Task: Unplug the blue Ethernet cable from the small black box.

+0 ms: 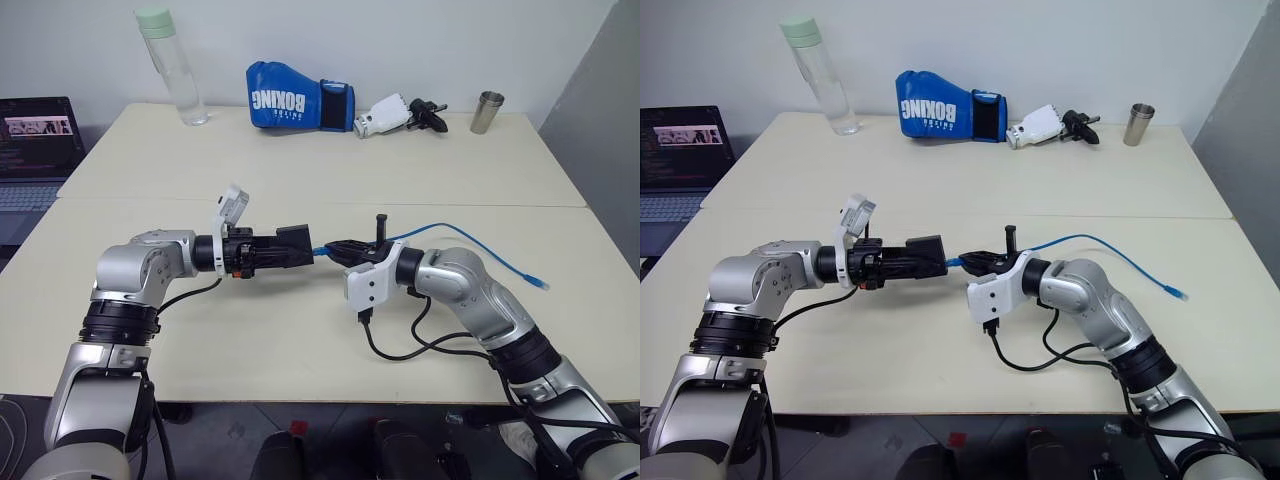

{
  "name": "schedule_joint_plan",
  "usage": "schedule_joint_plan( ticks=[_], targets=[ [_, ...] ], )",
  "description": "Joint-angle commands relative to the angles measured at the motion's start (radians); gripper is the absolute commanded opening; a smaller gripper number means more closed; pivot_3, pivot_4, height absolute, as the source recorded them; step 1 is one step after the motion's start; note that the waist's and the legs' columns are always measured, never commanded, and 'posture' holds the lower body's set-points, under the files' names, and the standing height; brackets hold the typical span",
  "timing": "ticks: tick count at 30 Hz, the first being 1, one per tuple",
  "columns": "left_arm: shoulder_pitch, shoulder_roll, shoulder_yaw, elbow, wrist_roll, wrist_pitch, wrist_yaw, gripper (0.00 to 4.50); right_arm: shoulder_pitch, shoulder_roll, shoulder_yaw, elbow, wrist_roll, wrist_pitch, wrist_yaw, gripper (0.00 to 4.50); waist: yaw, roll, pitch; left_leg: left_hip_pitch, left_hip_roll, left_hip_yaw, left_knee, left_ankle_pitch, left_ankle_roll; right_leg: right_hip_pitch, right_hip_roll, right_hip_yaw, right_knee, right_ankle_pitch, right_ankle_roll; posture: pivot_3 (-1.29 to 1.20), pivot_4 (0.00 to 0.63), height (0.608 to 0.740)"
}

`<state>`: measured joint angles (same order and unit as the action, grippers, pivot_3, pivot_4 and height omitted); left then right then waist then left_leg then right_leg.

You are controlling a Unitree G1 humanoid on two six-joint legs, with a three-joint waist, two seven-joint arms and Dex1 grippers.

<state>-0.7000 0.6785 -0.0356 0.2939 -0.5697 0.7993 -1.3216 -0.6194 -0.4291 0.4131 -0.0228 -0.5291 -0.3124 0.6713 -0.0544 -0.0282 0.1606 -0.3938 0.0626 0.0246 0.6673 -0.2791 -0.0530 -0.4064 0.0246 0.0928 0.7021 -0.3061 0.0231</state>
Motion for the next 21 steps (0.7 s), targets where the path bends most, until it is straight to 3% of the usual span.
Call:
schedule_joint_plan(
  ticks=[1, 4, 13, 15, 21],
  targets=[
    [-0.024, -0.002, 0.01, -0.004, -0.008, 0.002, -0.017, 1.44, -0.021, 0.002, -0.013, -0.053, 0.014, -0.02, -0.017, 0.04, 0.0, 0.0, 0.0, 0.0, 0.0, 0.0, 0.0, 0.0, 0.0, 0.0, 0.0, 0.0, 0.0, 0.0, 0.0, 0.0, 0.15, 0.74],
    [-0.029, -0.011, 0.009, 0.002, -0.006, 0.0, -0.02, 0.81, -0.023, 0.004, -0.015, -0.05, 0.011, -0.035, -0.035, 0.04, 0.0, 0.0, 0.0, 0.0, 0.0, 0.0, 0.0, 0.0, 0.0, 0.0, 0.0, 0.0, 0.0, 0.0, 0.0, 0.0, 0.15, 0.74],
    [-0.043, -0.021, 0.021, 0.019, -0.015, 0.015, -0.024, 0.79, -0.017, -0.004, -0.005, -0.055, 0.014, -0.069, -0.056, 0.04, 0.0, 0.0, 0.0, 0.0, 0.0, 0.0, 0.0, 0.0, 0.0, 0.0, 0.0, 0.0, 0.0, 0.0, 0.0, 0.0, 0.15, 0.74],
    [-0.046, -0.019, 0.021, 0.026, -0.014, 0.015, -0.028, 0.79, -0.009, -0.006, -0.008, -0.056, 0.026, -0.059, -0.049, 0.74, 0.0, 0.0, 0.0, 0.0, 0.0, 0.0, 0.0, 0.0, 0.0, 0.0, 0.0, 0.0, 0.0, 0.0, 0.0, 0.0, 0.15, 0.74],
    [-0.06, -0.014, 0.015, 0.051, -0.001, 0.004, -0.045, 0.79, 0.011, -0.02, -0.009, -0.056, 0.047, -0.059, -0.034, 2.09, 0.0, 0.0, 0.0, 0.0, 0.0, 0.0, 0.0, 0.0, 0.0, 0.0, 0.0, 0.0, 0.0, 0.0, 0.0, 0.0, 0.15, 0.74]
  ],
)
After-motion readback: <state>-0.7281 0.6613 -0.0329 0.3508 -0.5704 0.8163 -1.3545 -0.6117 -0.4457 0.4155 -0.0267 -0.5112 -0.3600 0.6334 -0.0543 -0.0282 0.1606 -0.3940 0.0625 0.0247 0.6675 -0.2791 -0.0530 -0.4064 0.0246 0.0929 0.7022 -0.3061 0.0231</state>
